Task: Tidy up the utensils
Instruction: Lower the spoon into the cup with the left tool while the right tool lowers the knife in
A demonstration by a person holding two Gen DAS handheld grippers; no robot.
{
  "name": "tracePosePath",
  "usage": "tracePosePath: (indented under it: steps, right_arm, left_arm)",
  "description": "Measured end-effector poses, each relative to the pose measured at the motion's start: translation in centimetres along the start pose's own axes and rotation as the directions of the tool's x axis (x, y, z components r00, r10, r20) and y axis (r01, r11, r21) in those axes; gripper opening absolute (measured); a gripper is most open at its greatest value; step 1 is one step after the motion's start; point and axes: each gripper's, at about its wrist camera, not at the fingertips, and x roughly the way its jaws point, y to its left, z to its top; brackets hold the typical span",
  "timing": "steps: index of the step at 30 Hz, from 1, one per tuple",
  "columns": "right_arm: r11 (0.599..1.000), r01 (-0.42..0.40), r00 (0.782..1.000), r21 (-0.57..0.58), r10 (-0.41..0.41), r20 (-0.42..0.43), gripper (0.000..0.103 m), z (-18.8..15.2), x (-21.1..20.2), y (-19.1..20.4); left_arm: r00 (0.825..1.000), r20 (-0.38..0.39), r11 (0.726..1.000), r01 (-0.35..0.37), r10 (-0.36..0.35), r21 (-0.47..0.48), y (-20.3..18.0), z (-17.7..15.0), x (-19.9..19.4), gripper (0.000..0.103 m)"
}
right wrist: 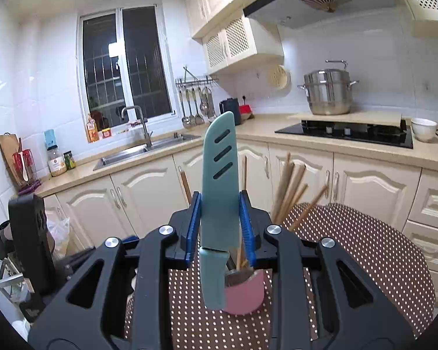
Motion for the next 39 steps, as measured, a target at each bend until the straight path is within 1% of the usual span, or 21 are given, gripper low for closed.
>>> tracePosePath:
  steps: [7, 9, 11, 17, 19, 26, 29, 32, 39]
  right_arm:
    - [1.000, -0.024, 0.999, -0.020, 0.025, 0.030, 0.026, 1.5, 0.9, 1.3]
    - [0.999, -0.014, 0.999, -0.036, 0.015, 0.035, 0.026, 1.6, 1.5, 1.7]
    - [0.997, 0.025, 0.999, -0.080, -0.022, 0.036, 0.026, 1.4, 2.4, 2.3]
    - [0.990, 0.068, 0.998, -0.122, -0.069, -0.007, 0.026, 0.0, 4.5, 2.4]
    - [0.990, 0.071, 0.997, -0.121, -0.075, -0.030, 0.026, -0.7, 5.0, 2.1]
    - [0.991, 0.065, 0.990, -0.119, -0.079, -0.117, 0.026, -3.3, 5.8, 1.4]
    - [0.991, 0.060, 0.987, -0.123, -0.077, -0.142, 0.026, -4.1, 6.2, 1.3]
    - [0.990, 0.062, 0.984, -0.127, -0.081, -0.157, 0.026, -4.8, 6.5, 1.1]
    - [0.987, 0.067, 0.981, -0.147, -0.092, -0.169, 0.026, -5.2, 6.8, 1.2]
  left_arm:
    - [1.000, 0.003, 1.000, -0.010, 0.010, -0.005, 0.4, 0.0, 0.0, 0.052]
    - [1.000, 0.001, 1.000, -0.012, 0.012, -0.009, 0.6, 0.0, 0.1, 0.052]
    - [1.000, -0.002, 1.000, -0.016, 0.016, -0.011, 0.8, 0.0, 0.2, 0.052]
    - [1.000, -0.004, 0.999, -0.030, 0.030, -0.015, 1.4, 0.1, 0.5, 0.052]
    - [0.999, -0.006, 0.999, -0.038, 0.038, -0.016, 1.6, 0.0, 0.7, 0.052]
    - [0.995, -0.011, 0.995, -0.098, 0.098, 0.015, 1.3, -0.2, 1.3, 0.052]
    - [0.990, -0.018, 0.990, -0.137, 0.138, 0.038, 1.2, -0.3, 1.5, 0.052]
    - [0.986, -0.029, 0.986, -0.162, 0.164, 0.047, 1.3, -0.4, 1.7, 0.054]
    - [0.982, -0.031, 0.980, -0.184, 0.187, 0.070, 1.1, -0.3, 1.7, 0.054]
